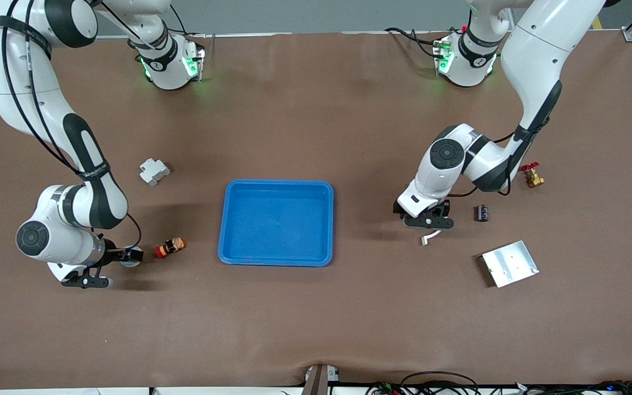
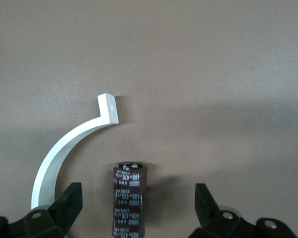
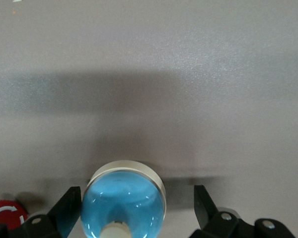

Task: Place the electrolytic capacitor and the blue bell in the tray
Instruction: 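Grasp the blue bell with the right gripper while the left gripper grasps the capacitor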

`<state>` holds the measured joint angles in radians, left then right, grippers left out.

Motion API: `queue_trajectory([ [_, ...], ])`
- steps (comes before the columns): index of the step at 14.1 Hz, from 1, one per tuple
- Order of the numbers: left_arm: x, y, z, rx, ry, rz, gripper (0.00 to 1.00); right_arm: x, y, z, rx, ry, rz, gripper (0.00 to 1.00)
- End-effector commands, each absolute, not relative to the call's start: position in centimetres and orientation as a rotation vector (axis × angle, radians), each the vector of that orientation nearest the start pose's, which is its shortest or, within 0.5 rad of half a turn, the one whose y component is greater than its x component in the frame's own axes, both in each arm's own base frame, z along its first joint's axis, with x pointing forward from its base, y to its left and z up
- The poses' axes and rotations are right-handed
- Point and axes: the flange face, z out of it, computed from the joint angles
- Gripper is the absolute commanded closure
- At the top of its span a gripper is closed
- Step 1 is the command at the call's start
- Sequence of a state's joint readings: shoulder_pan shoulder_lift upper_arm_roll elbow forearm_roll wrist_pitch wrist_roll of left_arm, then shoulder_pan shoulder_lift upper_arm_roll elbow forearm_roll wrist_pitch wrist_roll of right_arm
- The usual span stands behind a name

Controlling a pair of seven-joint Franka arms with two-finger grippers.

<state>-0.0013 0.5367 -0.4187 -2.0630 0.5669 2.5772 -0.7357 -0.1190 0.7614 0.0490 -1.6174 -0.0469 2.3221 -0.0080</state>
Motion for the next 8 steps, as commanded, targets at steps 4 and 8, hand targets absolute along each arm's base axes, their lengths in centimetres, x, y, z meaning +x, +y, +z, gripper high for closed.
queue_trajectory([
  [4, 53.9, -24.1, 17.9, -3.088, 0.123, -0.174, 0.00, 68.2, -5.2, 17.2, -3.136, 0.090, 0.082, 0.00],
  [8, 53.8, -24.0, 17.2, -3.095, 0.114, -0.157, 0.00, 68.3, -5.0, 17.3, -3.136, 0.088, 0.089, 0.40],
])
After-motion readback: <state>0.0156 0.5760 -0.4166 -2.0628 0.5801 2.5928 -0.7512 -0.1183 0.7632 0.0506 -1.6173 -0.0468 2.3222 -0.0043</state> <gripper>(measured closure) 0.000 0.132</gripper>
